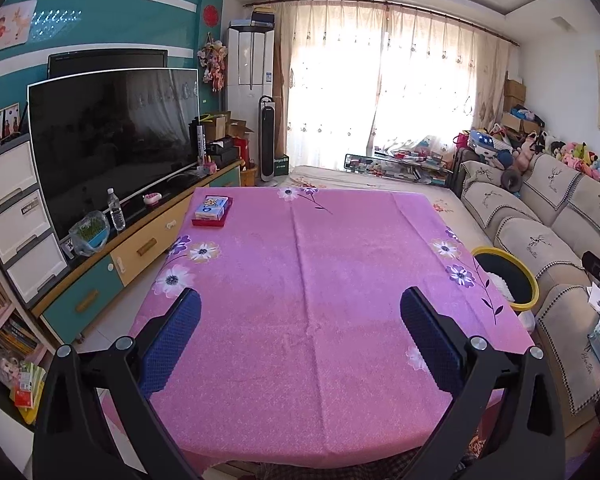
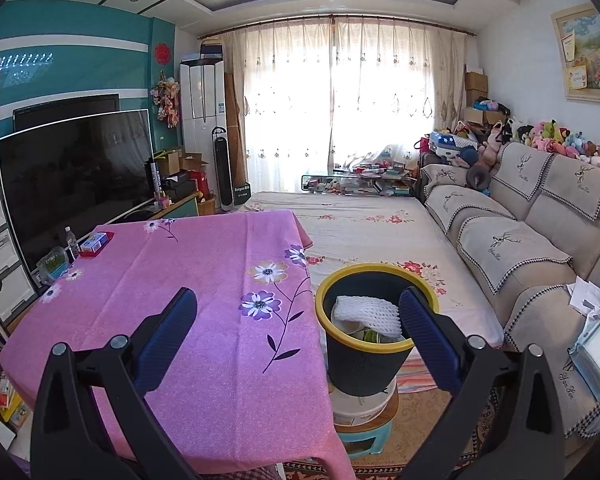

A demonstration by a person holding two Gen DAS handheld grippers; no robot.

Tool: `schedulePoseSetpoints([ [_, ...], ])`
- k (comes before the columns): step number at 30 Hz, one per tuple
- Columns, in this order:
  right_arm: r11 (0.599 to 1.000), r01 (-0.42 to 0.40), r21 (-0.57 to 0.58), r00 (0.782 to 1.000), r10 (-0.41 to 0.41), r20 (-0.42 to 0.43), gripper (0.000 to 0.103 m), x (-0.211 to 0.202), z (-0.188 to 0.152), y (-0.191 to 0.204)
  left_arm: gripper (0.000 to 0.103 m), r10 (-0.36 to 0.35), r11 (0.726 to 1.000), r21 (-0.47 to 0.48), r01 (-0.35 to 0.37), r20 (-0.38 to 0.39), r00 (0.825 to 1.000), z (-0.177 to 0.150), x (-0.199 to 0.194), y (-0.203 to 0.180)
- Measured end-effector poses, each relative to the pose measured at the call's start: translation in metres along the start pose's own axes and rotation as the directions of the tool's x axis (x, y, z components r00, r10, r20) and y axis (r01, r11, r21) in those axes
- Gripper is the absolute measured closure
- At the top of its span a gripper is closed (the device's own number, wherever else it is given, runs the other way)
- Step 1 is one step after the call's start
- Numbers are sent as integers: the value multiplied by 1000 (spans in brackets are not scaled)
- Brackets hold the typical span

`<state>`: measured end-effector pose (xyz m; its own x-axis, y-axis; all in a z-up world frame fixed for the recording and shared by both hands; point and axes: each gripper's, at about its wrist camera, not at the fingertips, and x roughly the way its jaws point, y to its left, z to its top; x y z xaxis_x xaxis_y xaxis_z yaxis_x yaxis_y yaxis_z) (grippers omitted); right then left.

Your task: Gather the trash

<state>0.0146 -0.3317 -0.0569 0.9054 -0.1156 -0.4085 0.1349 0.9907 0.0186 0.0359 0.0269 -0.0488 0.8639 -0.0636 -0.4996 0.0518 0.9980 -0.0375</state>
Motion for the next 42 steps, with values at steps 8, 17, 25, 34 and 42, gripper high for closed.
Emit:
schedulePoseSetpoints([
  [8, 1000, -3, 11, 1000, 3, 2, 7, 3, 1, -4, 5, -6, 1000, 2, 6, 10, 1000, 1, 5, -8],
  [17, 1000, -3, 15, 1000, 3, -2, 7, 4, -3, -5, 5, -10, 1000, 4, 10, 0, 1000, 6, 9, -14],
  [25, 1000, -4, 14, 1000, 4, -5, 7, 5, -3, -6, 5, -9, 1000, 2, 9, -3, 1000, 5, 11, -12],
  [34, 1000, -3, 17, 1000, 3, -7, 7, 6, -5, -5, 5, -17, 1000, 5, 17, -8, 1000, 4, 12, -14],
  [42, 1000, -4, 22, 1000, 5, -15, 7, 11, -9, -4, 5, -19, 1000, 7, 20, -17, 1000, 1, 15, -17],
])
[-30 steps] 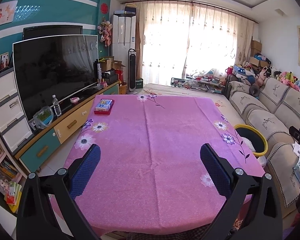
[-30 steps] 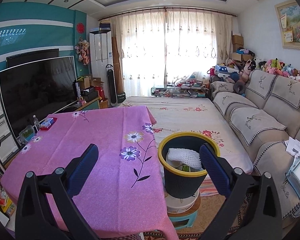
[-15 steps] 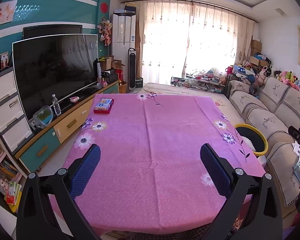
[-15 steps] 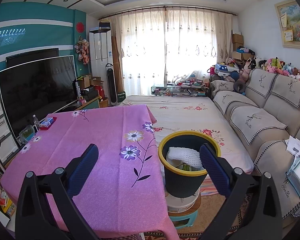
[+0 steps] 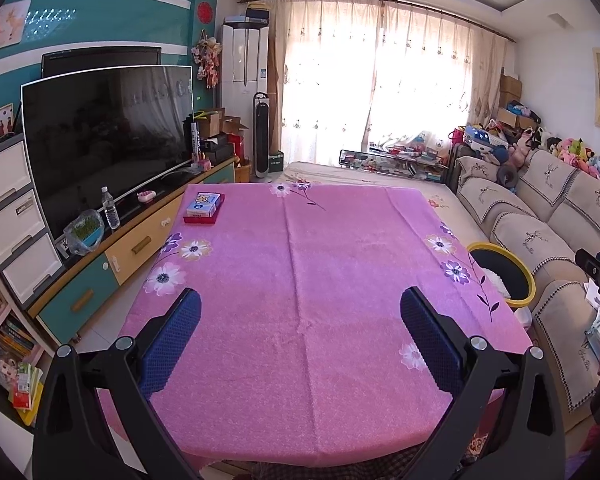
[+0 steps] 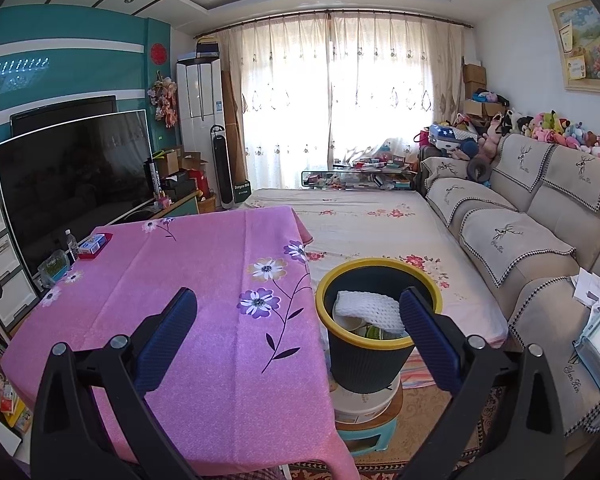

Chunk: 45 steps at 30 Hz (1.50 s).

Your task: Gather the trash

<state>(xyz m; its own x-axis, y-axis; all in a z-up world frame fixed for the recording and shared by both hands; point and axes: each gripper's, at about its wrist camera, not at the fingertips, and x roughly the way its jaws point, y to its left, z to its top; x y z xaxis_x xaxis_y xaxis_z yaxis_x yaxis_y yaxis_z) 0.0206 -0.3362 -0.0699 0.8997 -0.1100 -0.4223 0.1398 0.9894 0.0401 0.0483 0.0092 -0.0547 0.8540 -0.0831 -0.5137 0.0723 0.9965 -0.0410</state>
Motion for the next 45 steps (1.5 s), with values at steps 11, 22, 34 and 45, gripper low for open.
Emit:
schedulePoseSetpoints([
  [11, 1000, 1, 4, 1000, -1, -4, 7, 3, -1, 0, 5, -7, 1000, -1, 7, -11, 1000, -2, 5, 2],
  [22, 1000, 1, 7, 1000, -1, -6, 7, 4, -3, 2, 5, -7, 1000, -2, 7, -15, 1000, -3, 8, 3],
  [34, 1000, 0, 10, 1000, 0, -14, 7, 6, -5, 3, 5, -5, 1000, -3, 5, -21, 1000, -3, 10, 4],
  [45, 1000, 1, 10, 1000, -1, -16, 7, 8, -5, 3, 5, -3, 1000, -1, 3, -25, 1000, -3, 15, 6],
])
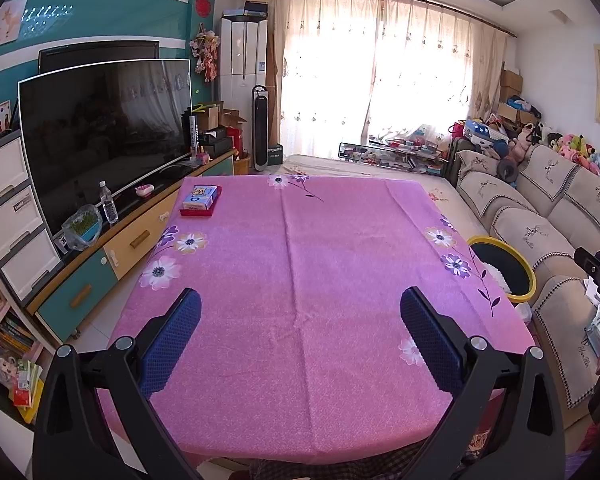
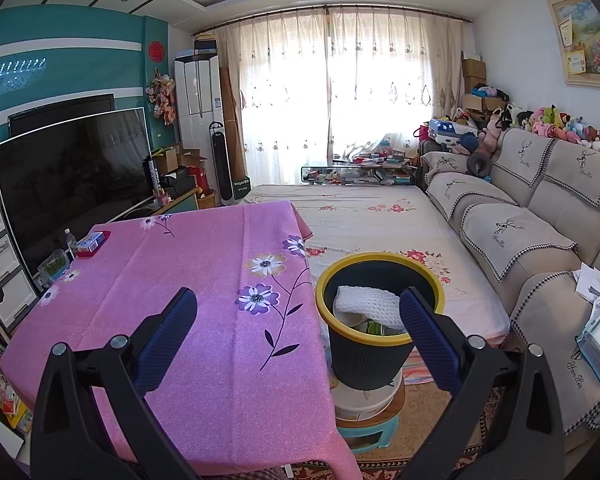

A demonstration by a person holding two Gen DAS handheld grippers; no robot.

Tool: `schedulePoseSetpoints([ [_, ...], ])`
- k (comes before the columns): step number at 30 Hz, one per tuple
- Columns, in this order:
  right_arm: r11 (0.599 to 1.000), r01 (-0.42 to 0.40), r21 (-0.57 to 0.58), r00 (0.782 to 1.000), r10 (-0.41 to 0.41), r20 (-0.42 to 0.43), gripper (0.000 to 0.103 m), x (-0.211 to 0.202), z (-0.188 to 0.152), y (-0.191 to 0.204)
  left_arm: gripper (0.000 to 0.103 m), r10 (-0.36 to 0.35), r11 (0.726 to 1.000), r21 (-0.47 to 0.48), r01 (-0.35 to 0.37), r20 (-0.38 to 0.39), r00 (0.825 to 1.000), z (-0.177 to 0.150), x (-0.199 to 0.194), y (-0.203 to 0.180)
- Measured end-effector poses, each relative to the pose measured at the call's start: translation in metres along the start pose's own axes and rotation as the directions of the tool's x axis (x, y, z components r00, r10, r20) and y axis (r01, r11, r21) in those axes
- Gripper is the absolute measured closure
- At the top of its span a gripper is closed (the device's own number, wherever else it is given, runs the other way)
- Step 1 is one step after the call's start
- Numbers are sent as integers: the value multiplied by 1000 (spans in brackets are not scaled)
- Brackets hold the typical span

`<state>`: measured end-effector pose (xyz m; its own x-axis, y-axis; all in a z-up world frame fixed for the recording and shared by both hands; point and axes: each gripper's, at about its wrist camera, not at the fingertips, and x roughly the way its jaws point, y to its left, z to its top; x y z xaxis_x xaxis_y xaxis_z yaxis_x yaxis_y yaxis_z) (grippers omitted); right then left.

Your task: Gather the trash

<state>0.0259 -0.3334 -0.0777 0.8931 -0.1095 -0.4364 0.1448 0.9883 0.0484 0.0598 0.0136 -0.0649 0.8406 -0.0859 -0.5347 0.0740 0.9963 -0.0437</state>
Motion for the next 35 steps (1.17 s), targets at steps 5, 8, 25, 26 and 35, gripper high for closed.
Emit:
schedulePoseSetpoints([
  [5, 1000, -1, 0, 1000, 1, -1, 7, 0, 0, -1, 5, -4, 1000, -3, 4, 0, 1000, -1, 0, -2],
  [8, 1000, -1, 1, 1000, 1, -1, 7, 0, 1, -1, 5, -6, 1000, 1, 6, 6, 1000, -1, -1, -3],
  [25, 1000, -10, 0, 1000, 10, -11, 7, 6, -2, -1, 5, 70, 996, 52, -72, 47, 996, -3, 6, -10],
  [26, 1000, -15, -2, 1000, 14, -14, 7, 7, -2, -1, 5, 69, 996, 53, -71, 39, 997, -3, 9, -9],
  [35, 992, -112, -51, 990, 107, -88, 7, 65, 20, 29, 5, 68, 998, -10, -69, -87, 994, 31, 96, 33],
])
